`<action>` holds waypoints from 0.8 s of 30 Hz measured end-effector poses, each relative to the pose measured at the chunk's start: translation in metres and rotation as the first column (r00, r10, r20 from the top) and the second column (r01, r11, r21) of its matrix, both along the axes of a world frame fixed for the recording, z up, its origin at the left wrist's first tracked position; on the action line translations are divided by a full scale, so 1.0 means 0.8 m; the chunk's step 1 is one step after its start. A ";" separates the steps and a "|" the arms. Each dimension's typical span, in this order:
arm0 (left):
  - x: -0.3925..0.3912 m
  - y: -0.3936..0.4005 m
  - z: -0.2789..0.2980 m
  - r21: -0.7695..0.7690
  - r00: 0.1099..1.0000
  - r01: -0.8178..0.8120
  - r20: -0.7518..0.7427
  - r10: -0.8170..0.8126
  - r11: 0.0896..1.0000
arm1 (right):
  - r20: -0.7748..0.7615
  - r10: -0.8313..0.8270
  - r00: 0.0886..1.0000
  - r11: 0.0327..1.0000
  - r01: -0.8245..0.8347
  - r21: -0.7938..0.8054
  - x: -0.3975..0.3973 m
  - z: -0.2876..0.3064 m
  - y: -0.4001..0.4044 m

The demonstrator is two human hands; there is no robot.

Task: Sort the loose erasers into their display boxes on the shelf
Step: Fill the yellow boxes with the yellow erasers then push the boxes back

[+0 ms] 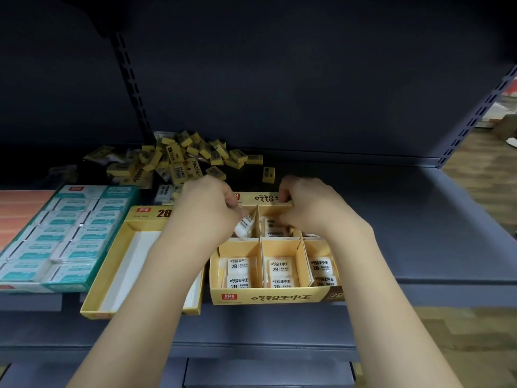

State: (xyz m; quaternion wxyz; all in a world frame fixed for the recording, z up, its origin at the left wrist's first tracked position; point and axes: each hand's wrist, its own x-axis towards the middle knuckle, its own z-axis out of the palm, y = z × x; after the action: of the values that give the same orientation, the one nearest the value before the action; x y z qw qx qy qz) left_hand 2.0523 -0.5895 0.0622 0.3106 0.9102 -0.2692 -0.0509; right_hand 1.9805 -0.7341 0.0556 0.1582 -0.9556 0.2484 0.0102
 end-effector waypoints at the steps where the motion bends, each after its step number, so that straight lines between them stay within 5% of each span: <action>1: 0.001 0.000 0.000 -0.011 1.000 -0.009 -0.029 0.009 1.000 | -0.005 0.001 1.000 1.000 -0.001 0.004 0.000 0.000 0.000; 9: -0.005 -0.002 -0.009 -0.228 0.978 -0.161 -0.168 0.124 0.960 | -0.006 0.014 1.000 1.000 -0.014 0.024 0.000 -0.001 -0.002; 15: -0.007 0.010 -0.003 0.049 0.999 -0.028 -0.027 0.029 0.998 | -0.005 0.024 1.000 0.999 -0.024 0.042 0.000 -0.001 -0.003; 24: 0.023 0.012 0.028 0.307 0.967 0.253 -0.075 -0.241 0.917 | -0.006 0.027 1.000 0.999 -0.027 0.046 0.001 -0.002 -0.004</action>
State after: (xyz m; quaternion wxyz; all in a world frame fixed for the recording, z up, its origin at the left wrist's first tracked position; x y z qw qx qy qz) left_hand 2.0705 -0.5798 0.0844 0.1577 0.9056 -0.3648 -0.1483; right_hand 1.9810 -0.7374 0.0542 0.1790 -0.9549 0.2358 0.0212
